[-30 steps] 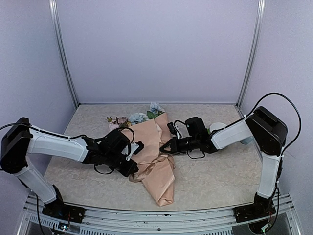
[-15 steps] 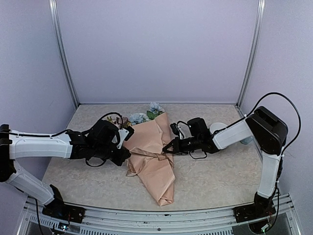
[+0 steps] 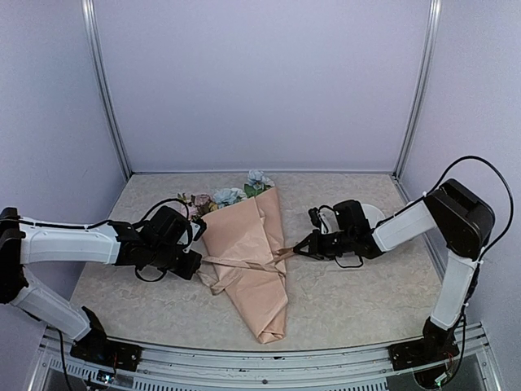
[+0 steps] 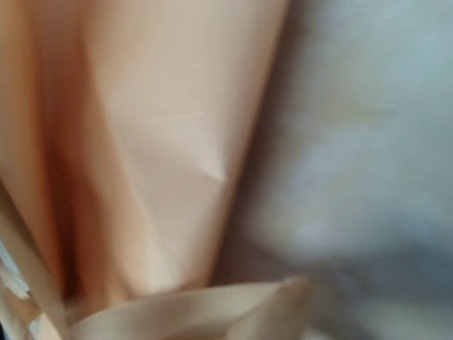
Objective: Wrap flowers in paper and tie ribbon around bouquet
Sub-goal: Tie the ribbon around the folded bouquet.
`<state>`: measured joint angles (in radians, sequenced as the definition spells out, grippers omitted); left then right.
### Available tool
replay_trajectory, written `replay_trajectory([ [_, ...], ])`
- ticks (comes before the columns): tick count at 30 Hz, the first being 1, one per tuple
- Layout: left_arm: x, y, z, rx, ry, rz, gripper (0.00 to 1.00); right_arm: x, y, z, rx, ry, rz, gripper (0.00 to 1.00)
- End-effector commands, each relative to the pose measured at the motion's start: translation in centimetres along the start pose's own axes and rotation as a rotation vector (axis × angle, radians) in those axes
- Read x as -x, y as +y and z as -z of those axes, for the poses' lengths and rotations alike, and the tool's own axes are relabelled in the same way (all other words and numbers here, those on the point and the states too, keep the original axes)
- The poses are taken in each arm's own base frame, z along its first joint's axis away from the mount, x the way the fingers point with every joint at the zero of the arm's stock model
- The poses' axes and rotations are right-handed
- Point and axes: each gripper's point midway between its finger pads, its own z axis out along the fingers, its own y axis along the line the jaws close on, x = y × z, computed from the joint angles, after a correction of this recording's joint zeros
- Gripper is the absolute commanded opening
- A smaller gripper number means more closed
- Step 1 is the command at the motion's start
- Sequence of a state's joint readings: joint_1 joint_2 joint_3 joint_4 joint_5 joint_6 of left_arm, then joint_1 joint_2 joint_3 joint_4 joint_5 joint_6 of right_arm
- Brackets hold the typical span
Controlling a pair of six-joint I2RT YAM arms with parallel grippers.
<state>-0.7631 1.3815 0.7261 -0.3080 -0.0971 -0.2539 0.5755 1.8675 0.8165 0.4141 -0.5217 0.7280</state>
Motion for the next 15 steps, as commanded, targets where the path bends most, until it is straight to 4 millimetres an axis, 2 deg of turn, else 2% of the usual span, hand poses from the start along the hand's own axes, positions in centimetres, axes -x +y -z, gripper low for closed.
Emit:
replay_trajectory([
  [1,-0.2,0.2,0.2,-0.011,-0.006,0.029,0.0,0.7,-1.0,1.6,-0.022,-0.047,-0.017,0.0],
  [11,0.3,0.3,0.7,-0.025,-0.031,0.027,0.0,0.1,-3.3,4.3,-0.137,-0.063,-0.012,0.0],
  [15,0.9,0.6,0.9,-0.006,-0.041,0.036,0.0,-0.7,-5.1,5.3,-0.242,-0.048,0.01,0.0],
])
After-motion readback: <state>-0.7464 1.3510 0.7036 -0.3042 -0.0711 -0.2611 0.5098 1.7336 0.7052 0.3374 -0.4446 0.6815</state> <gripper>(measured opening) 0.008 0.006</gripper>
